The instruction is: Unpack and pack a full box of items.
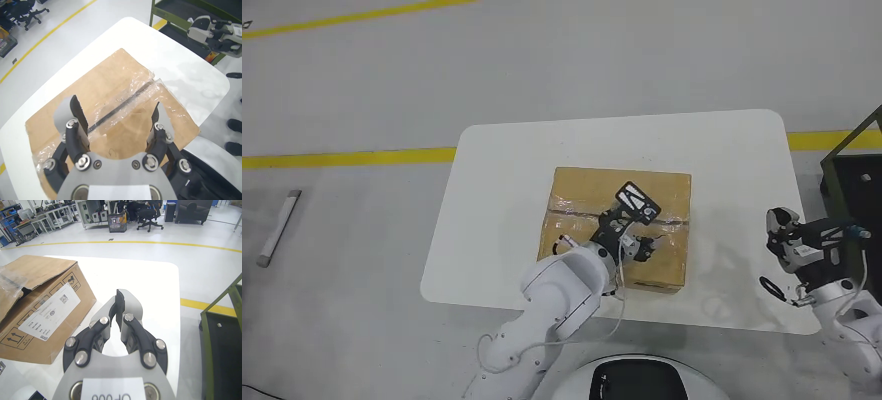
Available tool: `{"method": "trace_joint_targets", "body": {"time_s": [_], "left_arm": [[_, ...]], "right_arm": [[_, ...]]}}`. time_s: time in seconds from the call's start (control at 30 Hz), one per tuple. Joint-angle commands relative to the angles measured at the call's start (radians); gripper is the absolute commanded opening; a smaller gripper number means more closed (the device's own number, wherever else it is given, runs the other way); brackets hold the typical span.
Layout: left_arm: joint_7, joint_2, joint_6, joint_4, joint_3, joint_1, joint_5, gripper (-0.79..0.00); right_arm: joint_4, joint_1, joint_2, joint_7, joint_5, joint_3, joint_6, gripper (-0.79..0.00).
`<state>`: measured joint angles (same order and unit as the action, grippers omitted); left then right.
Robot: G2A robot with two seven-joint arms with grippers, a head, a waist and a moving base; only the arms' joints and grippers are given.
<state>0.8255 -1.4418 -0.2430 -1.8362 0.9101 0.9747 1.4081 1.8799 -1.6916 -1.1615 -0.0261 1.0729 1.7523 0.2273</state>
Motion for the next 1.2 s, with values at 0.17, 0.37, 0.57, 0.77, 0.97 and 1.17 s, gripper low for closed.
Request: {"method": "trace_joint_targets", "body": {"time_s": [0.17,0.37,0.57,0.77,0.97,1.17], "left_arm": [[-0.010,-0.008,-0.042,0.045,-0.040,-0.025,-0.007,-0.062],[-0.022,-0.014,-0.036,0.093,-0.063,-0.051,0.038,-0.185],[-0.018,-0.019,-0.044,0.127,-0.079,-0.071,0.081,-0.385],[-0.021,-0.021,-0.050,0.125,-0.089,-0.067,0.125,-0.425],[-0.043,-0.022,-0.033,0.113,-0.084,-0.055,0.151,-0.502],[-0.061,-0.024,-0.023,0.099,-0.078,-0.045,0.177,-0.554]], "right_arm": [[-0.006,0.005,-0.002,-0.001,-0.003,-0.001,-0.004,-0.785],[-0.012,0.009,-0.002,0.001,-0.003,0.004,-0.002,-0.785],[-0.014,0.011,-0.003,0.001,-0.005,0.005,-0.002,-0.785],[-0.014,0.012,-0.004,0.000,-0.007,0.006,0.001,-0.785],[-0.010,0.010,-0.005,-0.001,-0.008,0.004,0.004,-0.785],[-0.005,0.007,-0.006,-0.003,-0.007,0.004,0.008,-0.785]]}}
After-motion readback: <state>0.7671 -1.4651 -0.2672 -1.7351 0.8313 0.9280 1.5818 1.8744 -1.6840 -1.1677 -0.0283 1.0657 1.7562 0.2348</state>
